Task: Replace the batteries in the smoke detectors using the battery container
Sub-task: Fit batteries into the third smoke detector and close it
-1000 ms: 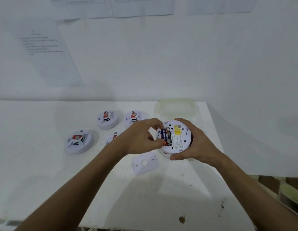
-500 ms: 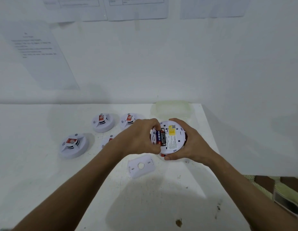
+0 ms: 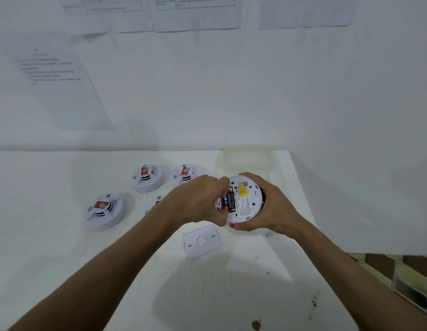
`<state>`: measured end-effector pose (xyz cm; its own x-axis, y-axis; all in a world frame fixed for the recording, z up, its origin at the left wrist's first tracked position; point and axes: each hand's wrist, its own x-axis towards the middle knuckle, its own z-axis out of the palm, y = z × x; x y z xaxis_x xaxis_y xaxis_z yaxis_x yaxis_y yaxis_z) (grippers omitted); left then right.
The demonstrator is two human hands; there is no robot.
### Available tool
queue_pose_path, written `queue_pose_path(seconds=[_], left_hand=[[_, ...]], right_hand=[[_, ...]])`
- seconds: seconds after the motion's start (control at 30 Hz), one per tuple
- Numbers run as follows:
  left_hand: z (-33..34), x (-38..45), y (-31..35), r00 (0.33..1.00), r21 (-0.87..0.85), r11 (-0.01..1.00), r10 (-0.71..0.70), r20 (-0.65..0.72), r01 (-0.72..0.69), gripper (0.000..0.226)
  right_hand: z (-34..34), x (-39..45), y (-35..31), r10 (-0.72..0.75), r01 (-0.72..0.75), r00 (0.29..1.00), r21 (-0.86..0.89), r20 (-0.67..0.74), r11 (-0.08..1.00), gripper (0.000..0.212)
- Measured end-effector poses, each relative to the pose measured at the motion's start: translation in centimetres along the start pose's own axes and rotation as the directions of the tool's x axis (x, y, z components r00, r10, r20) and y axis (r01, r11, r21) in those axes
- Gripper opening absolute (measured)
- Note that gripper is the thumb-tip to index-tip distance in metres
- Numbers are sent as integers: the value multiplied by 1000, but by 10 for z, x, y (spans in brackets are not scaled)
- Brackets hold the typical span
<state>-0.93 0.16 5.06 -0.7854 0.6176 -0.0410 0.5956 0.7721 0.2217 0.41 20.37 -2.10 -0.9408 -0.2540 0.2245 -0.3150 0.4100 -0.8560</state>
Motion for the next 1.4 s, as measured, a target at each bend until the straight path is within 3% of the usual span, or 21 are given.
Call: queue_pose_path(seconds=[0.27,0.43,0.63,0.77,0.93,1.07,1.23,1.4], left_hand=[[5,7,2,993,-27,998,54,-102,-57,55],[-1,16,-1,997,-212,975,49,-58,-61,58],[-1,30,8,997,-26,998,54,-50,-56,50],[5,32,7,991,-10,997,78,-109,-80,50],[15,37,5,966,-14,987,155,-209,-162,44],[13,43,9,976,-219,974,9,-218,-58,45],[9,57,27,954,-276,959,-137,-268,60,30],[-3,80,30,870,-523,851,-293,-396,49,17]], right_hand=[[-18,4,1,-9,9,1000,51,-19,999,87],[-21,1,6,29,-28,999,66,-14,997,88],[-29,5,7,37,-36,999,82,-17,996,88],[-35,7,7,34,-31,999,85,-28,996,81],[-41,8,13,56,-48,997,128,-60,991,88],[-50,7,18,75,-65,995,139,-69,988,88],[-59,6,24,106,-92,986,111,-129,989,92],[-79,2,29,110,-95,979,99,-169,991,87]])
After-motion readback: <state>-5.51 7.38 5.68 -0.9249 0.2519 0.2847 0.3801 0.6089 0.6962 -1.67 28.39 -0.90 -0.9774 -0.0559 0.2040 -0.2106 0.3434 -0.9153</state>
